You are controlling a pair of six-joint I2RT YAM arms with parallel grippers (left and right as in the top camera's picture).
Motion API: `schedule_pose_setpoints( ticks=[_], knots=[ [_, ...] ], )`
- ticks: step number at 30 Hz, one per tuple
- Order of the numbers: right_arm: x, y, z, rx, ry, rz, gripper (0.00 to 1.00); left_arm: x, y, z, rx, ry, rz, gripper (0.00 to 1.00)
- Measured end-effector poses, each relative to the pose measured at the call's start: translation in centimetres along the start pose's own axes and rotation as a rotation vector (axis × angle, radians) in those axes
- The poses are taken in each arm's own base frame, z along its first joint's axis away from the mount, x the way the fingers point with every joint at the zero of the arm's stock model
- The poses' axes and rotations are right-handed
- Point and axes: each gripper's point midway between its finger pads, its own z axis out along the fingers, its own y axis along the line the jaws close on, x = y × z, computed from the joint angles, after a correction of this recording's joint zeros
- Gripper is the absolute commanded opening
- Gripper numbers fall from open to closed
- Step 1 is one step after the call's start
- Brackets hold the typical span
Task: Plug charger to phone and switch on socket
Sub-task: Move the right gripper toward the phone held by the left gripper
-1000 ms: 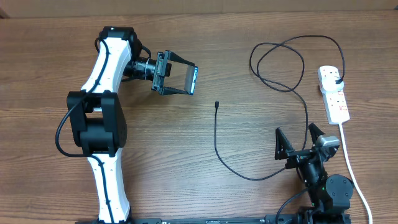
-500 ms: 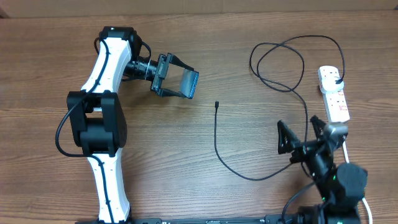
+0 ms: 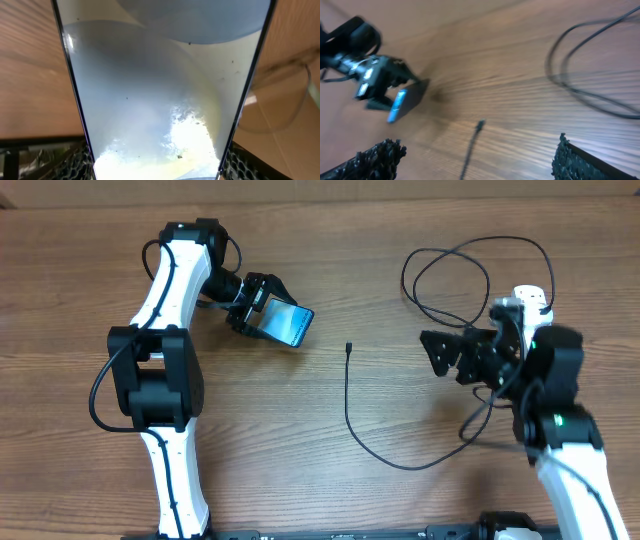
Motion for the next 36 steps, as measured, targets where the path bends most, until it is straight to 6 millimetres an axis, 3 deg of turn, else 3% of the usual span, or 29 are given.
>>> schedule_pose_setpoints(
  ticks=[5,10,16,20,27,36],
  knots=[
    [0.9,0.6,2.6,-0.135,0.100,0.054,1.00,-1.8,0.8,-0.1,-0.052,-0.103,-0.021,0.33],
    [2.4,0.6,3.9,-0.201,0.170,0.137,1.00,-3.3,1.4,-0.3,-0.091,-0.189,-0.029,0.33],
    [0.8,0.6,5.1,-0.239,0.131,0.270,1.00,-3.9,1.4,-0.1,-0.118,-0.247,-0.012,0.34],
    [0.4,1.1,6.7,-0.257,0.124,0.351,0.97,-3.5,0.5,0.9,-0.118,-0.271,0.022,0.35],
    [3.8,3.4,10.5,-0.203,0.226,0.482,0.85,-1.1,-0.8,3.8,-0.131,-0.273,0.062,0.35],
    [6.2,3.3,12.5,-0.037,0.235,0.584,0.75,0.5,-1.3,5.4,-0.137,-0.262,0.028,0.34]
  ],
)
